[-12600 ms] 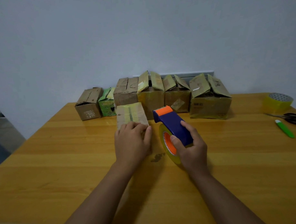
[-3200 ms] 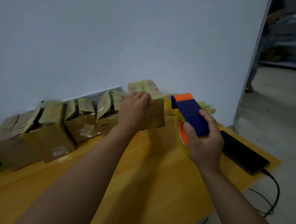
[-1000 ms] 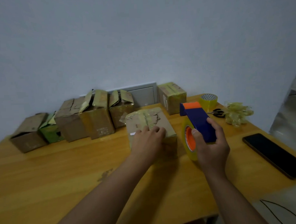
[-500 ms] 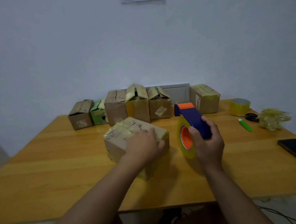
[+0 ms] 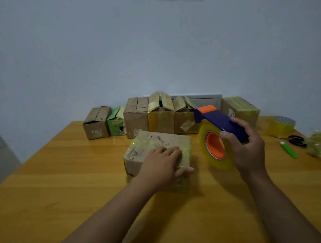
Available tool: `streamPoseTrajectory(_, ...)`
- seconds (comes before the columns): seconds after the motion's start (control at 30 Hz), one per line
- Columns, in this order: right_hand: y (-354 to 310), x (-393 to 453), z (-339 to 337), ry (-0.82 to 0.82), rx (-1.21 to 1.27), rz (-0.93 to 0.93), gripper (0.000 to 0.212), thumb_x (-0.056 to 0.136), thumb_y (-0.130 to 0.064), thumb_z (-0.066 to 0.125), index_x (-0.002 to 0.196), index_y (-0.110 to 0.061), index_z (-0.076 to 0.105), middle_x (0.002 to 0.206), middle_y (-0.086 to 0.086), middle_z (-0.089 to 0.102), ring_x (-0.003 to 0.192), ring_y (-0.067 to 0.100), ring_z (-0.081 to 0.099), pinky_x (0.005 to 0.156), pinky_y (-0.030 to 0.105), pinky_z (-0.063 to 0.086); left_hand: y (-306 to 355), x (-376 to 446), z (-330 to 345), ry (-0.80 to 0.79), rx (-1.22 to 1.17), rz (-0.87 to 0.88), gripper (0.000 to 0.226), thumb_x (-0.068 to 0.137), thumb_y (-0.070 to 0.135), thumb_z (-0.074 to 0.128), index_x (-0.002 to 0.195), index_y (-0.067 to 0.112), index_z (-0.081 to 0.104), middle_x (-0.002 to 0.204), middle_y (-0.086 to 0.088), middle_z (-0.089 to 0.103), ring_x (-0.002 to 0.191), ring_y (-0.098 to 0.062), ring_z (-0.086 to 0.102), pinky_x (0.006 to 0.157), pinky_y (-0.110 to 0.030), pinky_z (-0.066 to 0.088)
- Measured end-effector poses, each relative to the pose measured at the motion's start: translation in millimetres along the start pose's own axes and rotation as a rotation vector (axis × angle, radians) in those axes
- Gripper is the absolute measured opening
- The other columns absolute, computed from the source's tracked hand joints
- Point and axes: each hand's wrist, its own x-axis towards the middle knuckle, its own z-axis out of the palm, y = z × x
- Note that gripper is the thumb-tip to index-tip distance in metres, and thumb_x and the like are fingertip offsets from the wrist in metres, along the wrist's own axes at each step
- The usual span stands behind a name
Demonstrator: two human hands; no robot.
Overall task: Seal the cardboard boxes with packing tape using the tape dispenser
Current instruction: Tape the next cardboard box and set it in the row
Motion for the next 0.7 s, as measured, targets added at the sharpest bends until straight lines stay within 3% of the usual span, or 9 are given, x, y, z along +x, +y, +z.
streamPoseTrajectory(0.1,-8,15,-1,-0.067,0.057,-0.007,0.047,0.071,-0.036,0.071,0.117,-0.031,0.065,0.11,-0.018,0.061,0.092,-0.004,0.061,0.068,0.014,0.051,16,18,7,0.04,0.004,-0.084,0.103,0.068,0.088,-0.004,0.134,0.026,0.045,0.148,0.004,0.042,0.127,-0.026,0.041,0.104,-0.041,0.036)
streamPoseTrajectory(0.27,-19,39,10,-0.177,0.172,0.021,0.039,0.069,-0.034,0.072,0.108,-0.034,0.069,0.112,-0.006,0.064,0.1,0.015,0.064,0.075,0.027,0.054,18,29,4,0.023,-0.021,-0.086,0.085,0.079,0.084,0.021,0.135,0.025,0.048,0.143,0.004,0.046,0.124,-0.025,0.041,0.101,-0.039,0.038)
streamPoseTrajectory(0.33,-23,48,19,-0.209,0.224,0.024,0.04,0.067,-0.036,0.072,0.107,-0.031,0.07,0.112,-0.004,0.065,0.101,0.019,0.064,0.077,0.032,0.055,-1,27,-1,-0.034,-0.079,-0.02,0.079,0.082,0.081,0.031,0.145,0.034,0.038,0.152,0.012,0.035,0.136,-0.023,0.03,0.11,-0.043,0.024)
streamPoseTrajectory(0.4,-28,54,32,-0.227,0.263,0.03,0.039,0.069,-0.033,0.072,0.107,-0.028,0.07,0.111,-0.002,0.066,0.1,0.022,0.065,0.078,0.035,0.056,-21,24,-4,-0.095,-0.081,0.035,0.076,0.084,0.079,0.034,0.15,0.042,0.024,0.157,0.02,0.022,0.148,-0.021,0.006,0.116,-0.05,0.002)
streamPoseTrajectory(0.47,-31,55,47,-0.264,0.288,0.038,0.035,0.074,-0.025,0.069,0.109,-0.024,0.069,0.111,0.001,0.066,0.101,0.024,0.065,0.08,0.037,0.057,-33,21,-2,-0.164,-0.137,0.061,0.074,0.086,0.077,0.035,0.151,0.046,0.016,0.158,0.025,0.011,0.149,-0.016,-0.007,0.117,-0.053,-0.01)
streamPoseTrajectory(0.53,-30,54,64,-0.3,0.303,0.053,0.036,0.075,-0.022,0.067,0.11,-0.02,0.069,0.109,0.001,0.067,0.098,0.023,0.066,0.079,0.036,0.057,-37,20,-4,-0.192,-0.305,0.07,0.066,0.091,0.067,0.042,0.149,0.045,0.023,0.157,0.022,0.02,0.148,-0.013,0.007,0.12,-0.051,0.0)
streamPoseTrajectory(0.57,-29,52,71,-0.31,0.32,0.071,0.036,0.074,-0.021,0.067,0.11,-0.019,0.069,0.108,0.001,0.067,0.096,0.022,0.066,0.077,0.034,0.057,-38,19,-6,-0.174,-0.442,0.051,0.056,0.094,0.057,0.048,0.146,0.042,0.034,0.152,0.017,0.035,0.143,-0.011,0.026,0.119,-0.045,0.016)
streamPoseTrajectory(0.63,-24,48,81,-0.312,0.339,0.093,0.039,0.07,-0.026,0.071,0.109,-0.021,0.07,0.109,0.003,0.067,0.096,0.023,0.066,0.077,0.036,0.057,-42,18,-14,-0.072,-0.787,-0.07,0.03,0.098,0.029,0.051,0.127,0.026,0.06,0.126,0.009,0.059,0.108,0.0,0.056,0.096,-0.026,0.047)
streamPoseTrajectory(0.7,-17,45,85,-0.31,0.335,0.096,0.044,0.065,-0.035,0.071,0.107,-0.025,0.071,0.109,0.003,0.067,0.098,0.028,0.065,0.079,0.041,0.056,-50,17,-19,0.07,-1.085,-0.306,0.022,0.098,0.014,0.049,0.098,0.013,0.071,0.113,0.006,0.067,0.099,-0.003,0.061,0.086,-0.029,0.054)
